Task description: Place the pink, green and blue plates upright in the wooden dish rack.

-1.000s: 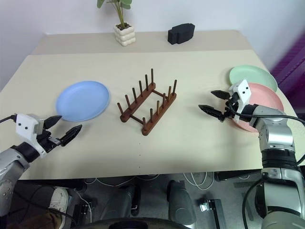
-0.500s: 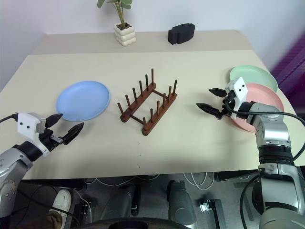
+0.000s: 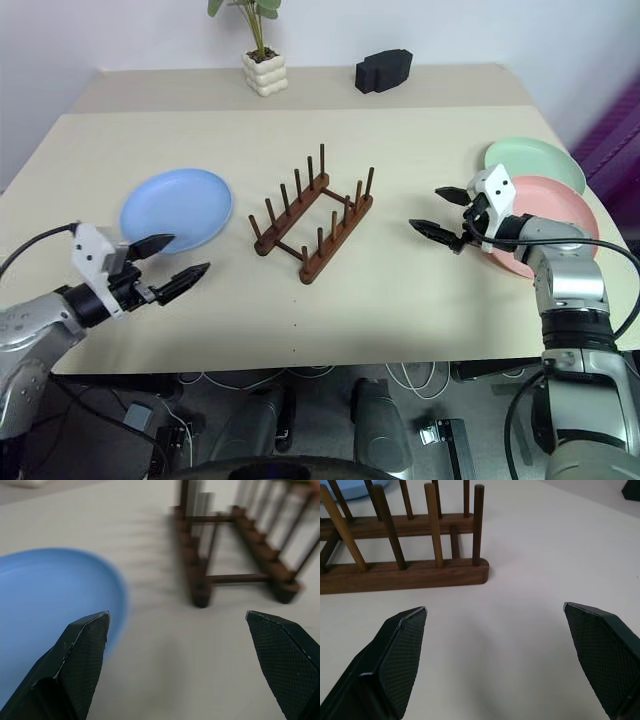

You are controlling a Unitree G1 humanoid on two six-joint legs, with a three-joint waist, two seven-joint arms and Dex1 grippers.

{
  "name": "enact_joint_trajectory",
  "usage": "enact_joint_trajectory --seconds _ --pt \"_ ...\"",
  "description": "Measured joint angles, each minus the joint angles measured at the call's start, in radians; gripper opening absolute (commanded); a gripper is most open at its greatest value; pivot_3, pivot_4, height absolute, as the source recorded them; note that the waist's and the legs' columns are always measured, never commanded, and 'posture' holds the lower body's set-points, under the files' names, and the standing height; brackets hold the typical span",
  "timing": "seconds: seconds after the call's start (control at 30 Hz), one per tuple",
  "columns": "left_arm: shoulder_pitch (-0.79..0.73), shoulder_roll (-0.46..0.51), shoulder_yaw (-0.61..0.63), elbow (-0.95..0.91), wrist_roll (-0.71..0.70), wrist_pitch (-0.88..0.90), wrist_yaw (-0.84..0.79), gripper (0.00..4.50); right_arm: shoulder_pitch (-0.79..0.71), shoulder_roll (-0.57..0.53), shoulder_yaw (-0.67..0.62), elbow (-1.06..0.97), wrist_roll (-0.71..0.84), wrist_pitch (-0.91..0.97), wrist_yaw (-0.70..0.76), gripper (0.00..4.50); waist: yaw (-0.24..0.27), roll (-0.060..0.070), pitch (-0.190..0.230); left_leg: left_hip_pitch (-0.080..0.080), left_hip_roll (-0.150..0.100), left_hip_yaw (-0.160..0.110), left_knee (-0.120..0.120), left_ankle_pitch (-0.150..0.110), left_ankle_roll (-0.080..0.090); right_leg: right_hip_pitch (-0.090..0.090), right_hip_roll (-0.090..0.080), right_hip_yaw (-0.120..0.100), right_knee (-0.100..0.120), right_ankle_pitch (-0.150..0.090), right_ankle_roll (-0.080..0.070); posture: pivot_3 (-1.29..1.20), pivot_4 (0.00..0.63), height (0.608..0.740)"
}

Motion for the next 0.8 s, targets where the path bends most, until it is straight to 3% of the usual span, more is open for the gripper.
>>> enact_joint_trajectory --seconds 0.13,0.33,0.8 --pt "-0.112 0.003 -0.162 0.032 0.047 0.016 -0.034 4.5 0.038 0.007 -0.01 -0.052 0.012 0.01 -0.026 4.47 -0.002 0.0 0.0 0.0 -0.001 0.0 0.0 0.0 0.0 0.0 0.0 0.0 0.0 0.0 0.0 0.0 0.15 0.734" --pt "-0.225 -0.075 -0.343 0.11 0.127 0.065 -0.007 4.5 0.146 0.009 -0.045 -0.156 0.038 0.04 -0.078 4.47 -0.005 0.0 0.0 0.0 -0.001 0.0 0.0 0.0 0.0 0.0 0.001 0.0 0.0 0.001 0.001 0.0 0.15 0.734" --pt "-0.335 -0.357 -0.481 0.223 0.198 0.18 0.172 4.5 0.188 0.009 -0.069 -0.212 0.056 0.075 -0.122 4.47 0.0 0.0 0.0 0.0 -0.002 -0.001 0.001 0.0 0.0 0.001 0.001 0.0 0.001 0.001 0.002 0.0 0.15 0.734"
